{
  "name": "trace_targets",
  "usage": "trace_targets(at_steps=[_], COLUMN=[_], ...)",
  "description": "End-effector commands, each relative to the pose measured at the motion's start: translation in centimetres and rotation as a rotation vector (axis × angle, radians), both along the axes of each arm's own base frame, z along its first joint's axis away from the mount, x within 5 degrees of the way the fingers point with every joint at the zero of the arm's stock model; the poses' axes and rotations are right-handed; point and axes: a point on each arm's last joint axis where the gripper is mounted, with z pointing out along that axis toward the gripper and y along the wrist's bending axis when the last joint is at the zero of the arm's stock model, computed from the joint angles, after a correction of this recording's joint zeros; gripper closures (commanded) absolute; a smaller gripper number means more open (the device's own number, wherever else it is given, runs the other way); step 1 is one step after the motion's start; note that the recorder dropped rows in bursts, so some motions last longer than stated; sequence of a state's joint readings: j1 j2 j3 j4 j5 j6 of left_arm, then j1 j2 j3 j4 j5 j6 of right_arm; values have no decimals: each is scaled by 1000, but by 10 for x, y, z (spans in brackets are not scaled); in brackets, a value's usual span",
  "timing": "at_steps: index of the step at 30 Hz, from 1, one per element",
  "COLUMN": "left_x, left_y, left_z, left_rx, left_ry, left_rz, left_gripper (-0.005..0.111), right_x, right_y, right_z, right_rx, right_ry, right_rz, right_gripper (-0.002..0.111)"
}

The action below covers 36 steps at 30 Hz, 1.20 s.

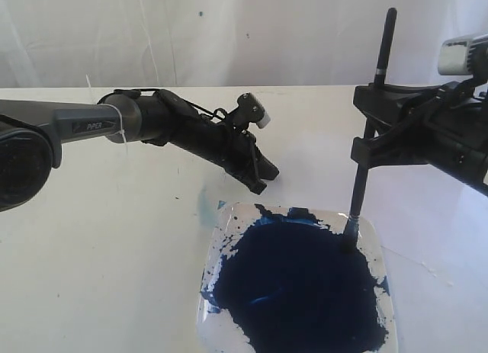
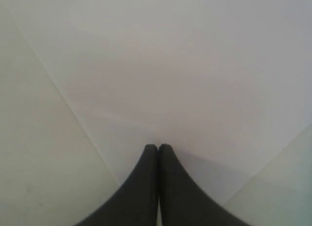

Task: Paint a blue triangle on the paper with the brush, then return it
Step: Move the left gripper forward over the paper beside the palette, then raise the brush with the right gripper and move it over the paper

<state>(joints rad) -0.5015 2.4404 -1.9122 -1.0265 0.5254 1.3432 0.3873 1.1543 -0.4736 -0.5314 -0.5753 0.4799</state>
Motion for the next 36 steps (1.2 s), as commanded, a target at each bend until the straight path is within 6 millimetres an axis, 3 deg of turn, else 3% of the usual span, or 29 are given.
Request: trace_targets(at_steps=[1, 10, 16, 24, 36], left_x=[-3, -3, -3, -3, -3], left_y=[-2, -2, -2, -2, -2], left_z=[3, 3, 3, 3, 3], left_rx=[-8, -8, -8, -9, -9], left_ry=[5, 5, 5, 7, 7], left_rz=[-24, -24, -24, -23, -23], left_gripper=[107, 107, 107, 107, 107], right_x=[0, 0, 7, 40, 112], right_y=[1, 2, -4, -2, 14], right_z=[2, 4, 22, 30, 3], right_rx=[1, -24, 83, 90, 93], right_ry=[-16, -72, -175, -247, -244], right_rz=[8, 19, -69, -193, -222], right_gripper=[108, 108, 108, 108, 108])
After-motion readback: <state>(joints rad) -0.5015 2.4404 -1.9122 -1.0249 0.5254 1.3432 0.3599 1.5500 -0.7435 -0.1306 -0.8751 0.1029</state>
